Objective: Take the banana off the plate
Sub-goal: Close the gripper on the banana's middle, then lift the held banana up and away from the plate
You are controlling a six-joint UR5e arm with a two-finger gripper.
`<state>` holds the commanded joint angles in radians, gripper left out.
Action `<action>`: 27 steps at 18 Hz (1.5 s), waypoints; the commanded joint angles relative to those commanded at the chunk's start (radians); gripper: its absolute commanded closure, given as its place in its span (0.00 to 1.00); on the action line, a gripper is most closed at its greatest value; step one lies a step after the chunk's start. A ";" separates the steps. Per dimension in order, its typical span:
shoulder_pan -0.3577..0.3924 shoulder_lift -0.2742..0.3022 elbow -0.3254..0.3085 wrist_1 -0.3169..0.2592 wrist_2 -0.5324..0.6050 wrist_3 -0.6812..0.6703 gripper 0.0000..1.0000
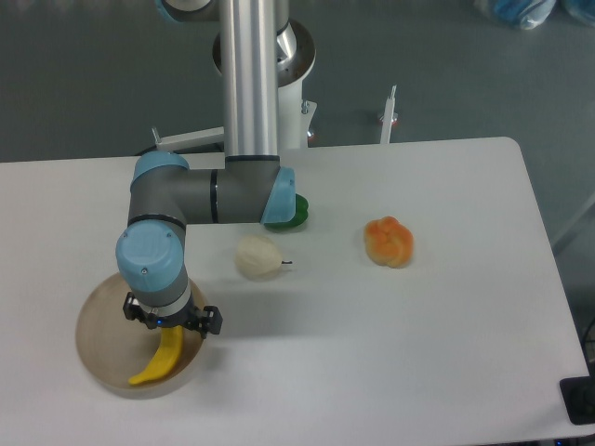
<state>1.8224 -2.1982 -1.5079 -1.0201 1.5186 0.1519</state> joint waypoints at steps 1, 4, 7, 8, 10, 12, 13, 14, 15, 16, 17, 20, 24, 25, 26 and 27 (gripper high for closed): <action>-0.003 -0.005 0.000 0.000 -0.002 -0.003 0.33; -0.003 -0.011 0.005 0.000 0.000 -0.014 0.50; -0.003 0.008 0.006 -0.002 -0.002 -0.026 0.79; -0.002 0.012 0.008 -0.002 -0.002 -0.026 0.80; -0.002 0.037 0.011 -0.006 -0.006 -0.025 0.83; 0.008 0.076 0.011 -0.011 -0.031 -0.022 0.83; 0.018 0.098 0.012 -0.012 -0.031 -0.019 0.83; 0.041 0.122 0.012 -0.014 -0.026 -0.008 0.83; 0.054 0.127 0.017 -0.012 -0.022 0.000 0.83; 0.087 0.133 0.038 -0.015 -0.020 0.015 0.83; 0.125 0.135 0.054 -0.026 -0.011 0.049 0.83; 0.178 0.132 0.086 -0.061 0.079 0.156 0.83; 0.300 0.127 0.086 -0.055 0.106 0.331 0.83; 0.334 0.132 0.086 -0.060 0.106 0.395 0.83; 0.366 0.133 0.086 -0.061 0.106 0.463 0.83; 0.397 0.133 0.083 -0.060 0.106 0.528 0.83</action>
<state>2.2194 -2.0647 -1.4250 -1.0799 1.6245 0.6804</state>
